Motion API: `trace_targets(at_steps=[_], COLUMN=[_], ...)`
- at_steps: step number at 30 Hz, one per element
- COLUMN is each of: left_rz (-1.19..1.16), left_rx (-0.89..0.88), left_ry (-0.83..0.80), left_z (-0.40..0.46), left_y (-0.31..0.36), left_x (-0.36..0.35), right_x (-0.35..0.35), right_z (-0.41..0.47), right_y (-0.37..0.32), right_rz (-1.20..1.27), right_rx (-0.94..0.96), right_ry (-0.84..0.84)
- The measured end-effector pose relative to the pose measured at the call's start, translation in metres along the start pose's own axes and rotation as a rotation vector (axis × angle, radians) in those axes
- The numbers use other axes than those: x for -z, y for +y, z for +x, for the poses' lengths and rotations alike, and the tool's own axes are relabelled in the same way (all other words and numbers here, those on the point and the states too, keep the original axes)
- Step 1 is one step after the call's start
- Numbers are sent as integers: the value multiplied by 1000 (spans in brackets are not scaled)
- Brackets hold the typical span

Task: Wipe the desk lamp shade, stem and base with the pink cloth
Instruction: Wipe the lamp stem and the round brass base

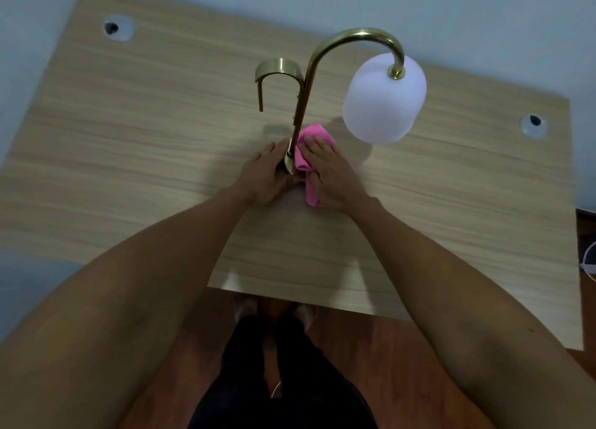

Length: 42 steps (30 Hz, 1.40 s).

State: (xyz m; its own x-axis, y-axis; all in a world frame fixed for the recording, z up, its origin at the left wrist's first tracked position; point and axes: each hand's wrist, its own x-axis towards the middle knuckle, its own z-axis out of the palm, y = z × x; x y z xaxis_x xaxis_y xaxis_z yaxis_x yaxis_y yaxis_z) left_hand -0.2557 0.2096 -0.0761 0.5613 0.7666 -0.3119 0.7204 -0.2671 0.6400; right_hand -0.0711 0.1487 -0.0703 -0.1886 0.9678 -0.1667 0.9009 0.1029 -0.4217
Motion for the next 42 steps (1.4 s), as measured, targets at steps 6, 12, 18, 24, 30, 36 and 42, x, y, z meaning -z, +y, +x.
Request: trace_targets(at_steps=[6, 12, 18, 24, 30, 36, 42], left_rz=[-15, -66, -66, -70, -67, -76, -64], left_rx=[-9, -31, -31, -12, 2, -6, -5], left_ry=[-13, -5, -3, 4, 4, 6, -5], left_z=[3, 4, 3, 3, 5, 4, 5], left_y=[-5, -10, -5, -1, -1, 1, -4], left_x=[-4, -6, -5, -5, -5, -5, -6], right_x=[3, 13, 17, 7, 26, 24, 25], right_z=[-8, 10, -11, 9, -2, -10, 5], right_y=[8, 5, 20, -1, 10, 9, -1], right_rz=[123, 192, 149, 174, 171, 71, 68], right_rx=[13, -92, 7, -43, -52, 78, -4], right_ry=[21, 90, 16, 85, 78, -30, 49])
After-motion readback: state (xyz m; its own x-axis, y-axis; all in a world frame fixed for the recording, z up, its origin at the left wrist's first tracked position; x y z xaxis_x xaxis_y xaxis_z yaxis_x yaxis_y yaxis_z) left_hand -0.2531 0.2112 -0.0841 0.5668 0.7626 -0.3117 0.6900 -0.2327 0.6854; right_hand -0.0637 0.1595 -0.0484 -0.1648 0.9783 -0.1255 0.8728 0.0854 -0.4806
